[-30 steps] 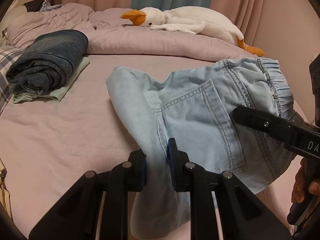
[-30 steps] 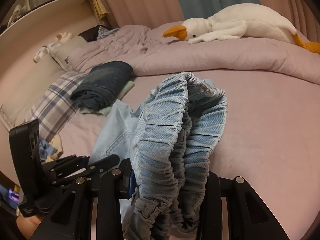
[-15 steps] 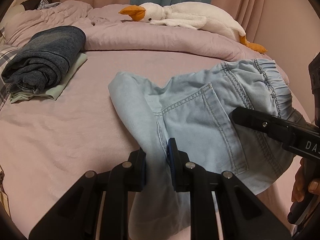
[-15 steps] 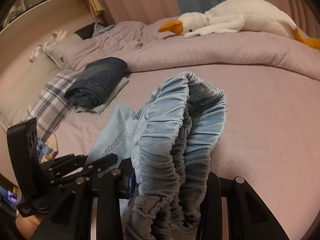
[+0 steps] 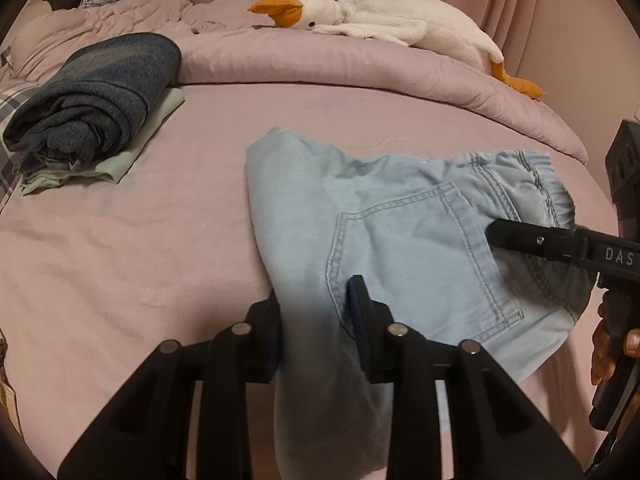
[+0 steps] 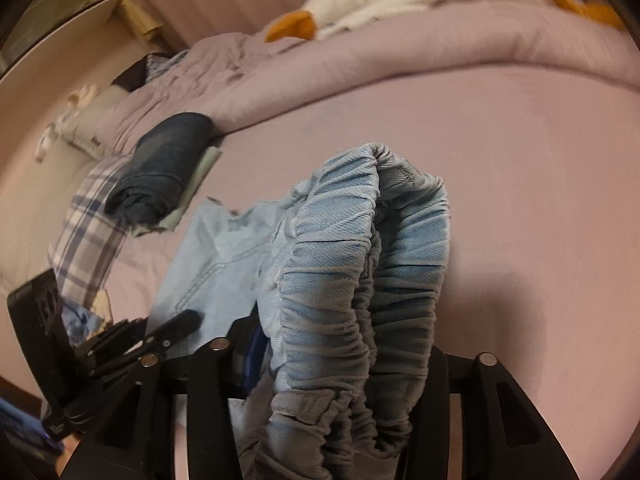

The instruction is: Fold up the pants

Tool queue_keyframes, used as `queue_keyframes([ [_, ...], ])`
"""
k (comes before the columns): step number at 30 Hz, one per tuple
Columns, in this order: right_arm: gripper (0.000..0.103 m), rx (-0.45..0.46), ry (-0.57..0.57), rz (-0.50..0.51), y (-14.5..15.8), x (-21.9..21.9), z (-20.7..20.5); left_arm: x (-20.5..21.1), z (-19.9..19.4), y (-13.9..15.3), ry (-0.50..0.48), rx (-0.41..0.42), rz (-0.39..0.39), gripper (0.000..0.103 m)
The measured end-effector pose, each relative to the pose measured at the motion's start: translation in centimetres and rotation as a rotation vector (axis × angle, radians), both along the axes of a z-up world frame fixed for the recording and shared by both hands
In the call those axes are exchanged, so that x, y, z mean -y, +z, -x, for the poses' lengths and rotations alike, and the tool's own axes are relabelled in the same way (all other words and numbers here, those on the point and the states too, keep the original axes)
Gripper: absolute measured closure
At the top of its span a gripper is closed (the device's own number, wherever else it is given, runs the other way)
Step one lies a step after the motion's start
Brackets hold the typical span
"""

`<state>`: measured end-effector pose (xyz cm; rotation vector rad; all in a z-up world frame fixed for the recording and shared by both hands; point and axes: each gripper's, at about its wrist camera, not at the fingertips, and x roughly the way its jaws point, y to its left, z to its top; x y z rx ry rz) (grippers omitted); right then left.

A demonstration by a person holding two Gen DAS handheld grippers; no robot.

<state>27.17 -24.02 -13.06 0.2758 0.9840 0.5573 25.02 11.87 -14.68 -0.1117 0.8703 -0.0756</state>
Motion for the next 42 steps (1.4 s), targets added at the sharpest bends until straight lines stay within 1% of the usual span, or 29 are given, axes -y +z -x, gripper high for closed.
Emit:
queue_keyframes([
  [2, 0.051, -0.029, -0.007, -0.013, -0.5, 0.4, -0.1, -0.2, 0.0, -0.2, 0.009, 0.0, -0.017, 0.057],
  [3, 0.046, -0.046, -0.014, -0.018, -0.8, 0.7, -0.2, -0.4, 0.0, -0.3, 0.014, 0.001, -0.026, 0.054],
  [4, 0.042, -0.056, -0.02, -0.019, -1.0, 0.9, -0.3, -0.4, 0.1, -0.4, 0.017, 0.0, -0.028, 0.049],
  [5, 0.041, -0.065, -0.032, -0.018, -1.2, 1.3, -0.2, -0.6, 0.2, -0.6, 0.022, -0.002, -0.028, 0.045],
  [8, 0.038, -0.081, -0.044, -0.035, -1.5, 2.2, 0.0, -1.1, 0.4, -0.9, 0.034, -0.006, -0.029, 0.037],
  [12, 0.037, -0.079, -0.059, -0.049, -1.3, 2.9, 0.6, -1.3, 1.0, -0.6, 0.042, -0.005, -0.026, 0.036],
  [15, 0.037, -0.024, -0.08, -0.035, 0.0, 3.4, 1.6, -1.5, 1.8, 0.1, 0.061, 0.017, -0.051, 0.037],
  [17, 0.037, 0.006, -0.08, -0.03, 0.5, 3.8, 1.8, -1.8, 2.1, 0.1, 0.066, 0.017, -0.06, 0.038],
  [18, 0.037, 0.011, -0.08, -0.007, 0.5, 3.7, 1.9, -1.9, 2.2, 0.0, 0.068, 0.011, -0.061, 0.037],
  [19, 0.037, 0.011, -0.075, 0.037, 0.3, 3.4, 1.9, -2.0, 2.2, -0.3, 0.069, 0.0, -0.064, 0.037],
  [23, 0.037, 0.001, -0.056, 0.185, -1.2, 2.0, 1.9, -1.7, 2.1, -1.4, 0.072, -0.025, -0.085, 0.036],
  [28, 0.037, 0.038, -0.042, 0.267, -1.5, 0.8, 1.9, -1.5, 2.1, -1.1, 0.083, -0.03, -0.102, 0.037],
  [30, 0.037, 0.041, -0.053, 0.276, -1.1, 0.6, 2.1, -1.5, 2.4, -0.7, 0.097, -0.027, -0.103, 0.037],
  [34, 0.037, 0.08, -0.066, 0.288, 0.2, 0.3, 3.5, -1.4, 3.6, 0.2, 0.124, -0.027, -0.126, 0.033],
  [36, 0.037, 0.104, -0.061, 0.297, 0.7, 0.2, 4.5, -1.4, 4.3, 0.8, 0.137, -0.027, -0.136, 0.026],
  [37, 0.037, 0.111, -0.062, 0.299, 0.9, 0.2, 5.0, -1.3, 4.6, 1.0, 0.142, -0.025, -0.139, 0.02],
  [38, 0.037, 0.116, -0.06, 0.297, 1.2, 0.2, 5.4, -1.3, 5.1, 1.4, 0.15, -0.019, -0.14, 0.016],
  [39, 0.037, 0.119, -0.056, 0.291, 1.5, 0.2, 5.8, -1.2, 5.6, 1.7, 0.159, -0.013, -0.143, 0.015],
  [41, 0.036, 0.125, -0.052, 0.278, 2.1, 0.2, 6.6, -1.1, 6.4, 2.2, 0.185, -0.014, -0.16, 0.009],
  [42, 0.036, 0.13, -0.047, 0.278, 2.4, 0.0, 7.1, -1.0, 6.7, 2.5, 0.194, -0.016, -0.159, 0.008],
])
